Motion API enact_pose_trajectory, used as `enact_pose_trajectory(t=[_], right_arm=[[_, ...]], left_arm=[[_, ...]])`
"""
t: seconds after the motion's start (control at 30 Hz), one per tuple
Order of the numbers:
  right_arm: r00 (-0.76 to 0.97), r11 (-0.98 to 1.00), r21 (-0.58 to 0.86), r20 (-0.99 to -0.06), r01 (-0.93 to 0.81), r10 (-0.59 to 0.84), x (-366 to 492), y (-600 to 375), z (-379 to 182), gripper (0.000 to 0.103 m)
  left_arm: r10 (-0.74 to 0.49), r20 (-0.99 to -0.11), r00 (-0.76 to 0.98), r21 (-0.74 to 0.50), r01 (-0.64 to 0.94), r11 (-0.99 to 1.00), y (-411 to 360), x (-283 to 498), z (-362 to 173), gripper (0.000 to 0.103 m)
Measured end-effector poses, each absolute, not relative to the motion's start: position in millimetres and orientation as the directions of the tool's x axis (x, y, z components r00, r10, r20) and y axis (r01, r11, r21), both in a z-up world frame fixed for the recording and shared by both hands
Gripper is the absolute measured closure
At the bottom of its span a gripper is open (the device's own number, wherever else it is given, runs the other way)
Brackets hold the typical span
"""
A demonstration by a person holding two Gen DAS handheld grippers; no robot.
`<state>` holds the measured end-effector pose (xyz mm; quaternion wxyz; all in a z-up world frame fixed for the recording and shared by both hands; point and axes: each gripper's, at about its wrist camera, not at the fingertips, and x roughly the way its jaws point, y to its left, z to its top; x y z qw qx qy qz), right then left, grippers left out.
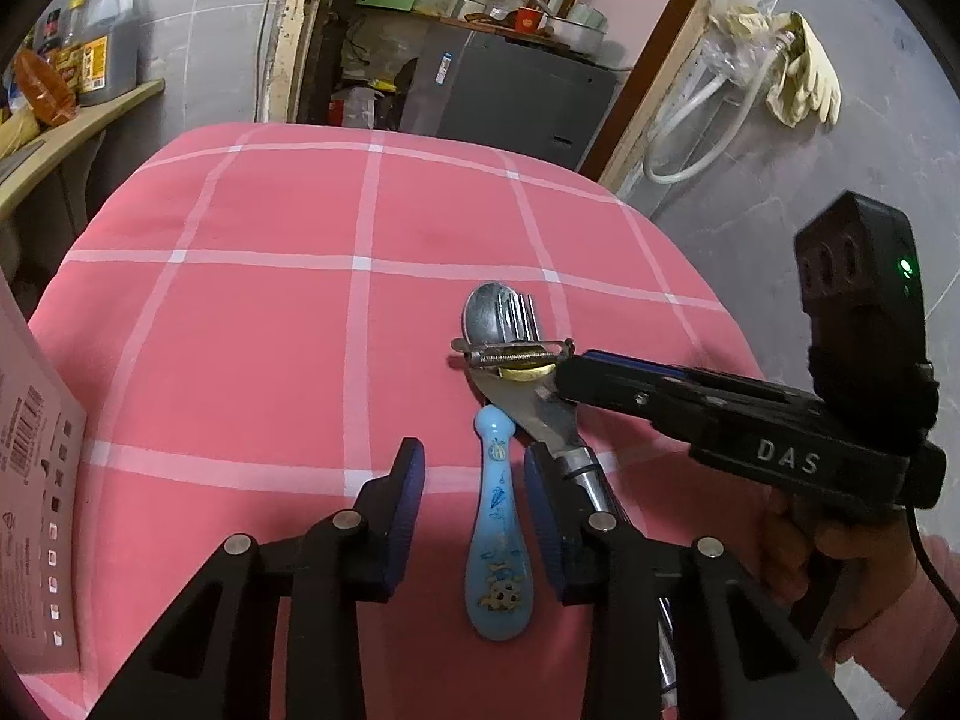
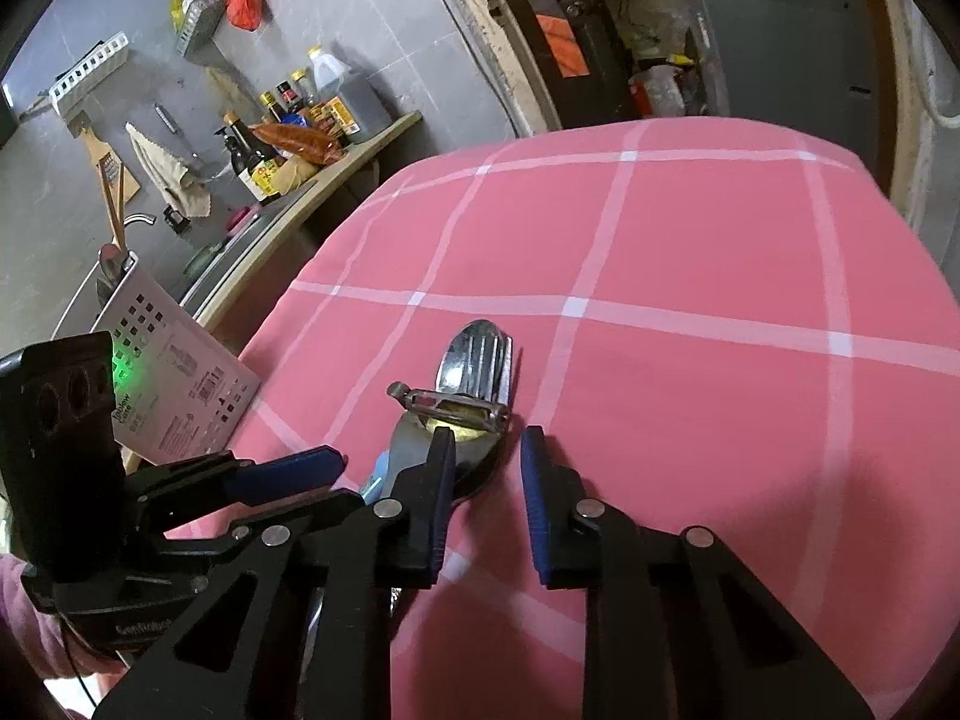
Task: Organize utensils
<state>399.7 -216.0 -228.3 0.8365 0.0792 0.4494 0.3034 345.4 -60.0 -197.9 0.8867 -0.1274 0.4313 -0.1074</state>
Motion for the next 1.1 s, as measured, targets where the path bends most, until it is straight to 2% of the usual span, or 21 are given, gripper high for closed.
enact_pose_trajectory(t=[0.17, 0.47, 0.87, 0.9, 0.97, 1.1], right_arm=[[0.389, 0.787, 0.438, -0.697, -0.433, 0.602, 404, -214, -232, 0.086], [0.406, 0.773, 0.489, -0.662, -0.404, 0.630, 404, -226, -232, 0.099], [0.514, 0.823, 0.479, -0.645, -0.305, 0.566, 386, -281, -214, 0.100], [0.517, 0.826, 0.481, -0.647, -0.294, 0.560, 385, -286, -215, 0.100], [0.517, 0.829, 0.488, -0.652, -0.273, 0.554, 383, -293, -219, 0.100], [0.514, 0.824, 0.511, -0.652, -0.245, 0.557, 381, -298, -227, 0.102]], left_arm=[[-0.297, -0.740, 0.604, -0.316, 0.078, 0.946, -59, 346, -198, 0.076], [-0.266, -0.764, 0.589, -0.256, 0.101, 0.961, -69, 348, -195, 0.079], [-0.217, -0.812, 0.541, -0.146, 0.171, 0.974, -90, 368, -190, 0.079], [-0.205, -0.814, 0.543, -0.129, 0.175, 0.976, -92, 369, -190, 0.079], [-0.162, -0.819, 0.550, -0.069, 0.185, 0.980, -99, 370, -191, 0.087], [-0.161, -0.827, 0.538, -0.063, 0.197, 0.978, -99, 372, -189, 0.088]])
